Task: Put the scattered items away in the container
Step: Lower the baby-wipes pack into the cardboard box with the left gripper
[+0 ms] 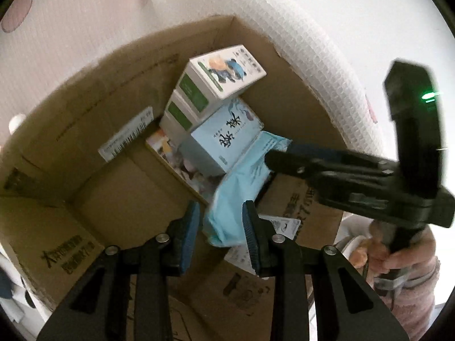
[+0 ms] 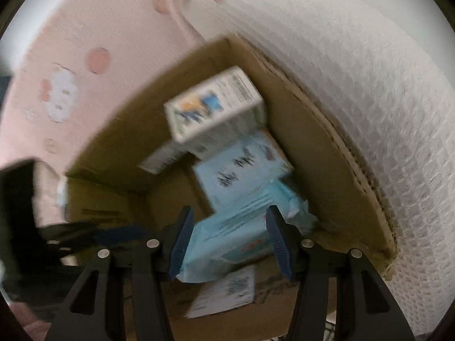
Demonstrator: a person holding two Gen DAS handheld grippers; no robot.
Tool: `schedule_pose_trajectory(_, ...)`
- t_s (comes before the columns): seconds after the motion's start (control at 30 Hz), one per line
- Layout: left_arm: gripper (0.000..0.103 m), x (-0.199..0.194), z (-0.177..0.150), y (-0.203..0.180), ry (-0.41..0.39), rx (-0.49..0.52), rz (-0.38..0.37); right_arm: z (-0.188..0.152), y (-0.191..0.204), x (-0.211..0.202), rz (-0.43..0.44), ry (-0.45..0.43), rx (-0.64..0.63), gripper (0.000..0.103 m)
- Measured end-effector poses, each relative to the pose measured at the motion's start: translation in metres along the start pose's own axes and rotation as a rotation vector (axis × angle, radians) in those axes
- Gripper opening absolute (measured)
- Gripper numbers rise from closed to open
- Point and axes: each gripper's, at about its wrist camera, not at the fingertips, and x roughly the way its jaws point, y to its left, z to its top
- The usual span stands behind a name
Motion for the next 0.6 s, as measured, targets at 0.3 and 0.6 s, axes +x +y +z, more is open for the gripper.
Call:
schedule_pose_trajectory(0.3,0.009,0.022,0.000,0.008,0.081,-0.011,0.015,-0.001,-0.007,0.010,-0.024,0.022,0.074,0.025)
schedule_pose_trajectory(0.6,0.009,0.055,-0.001,0.004,0.194,-0.042,0.064,0.004,-0.009,0.058,-0.125,0.244,0.114,0.018)
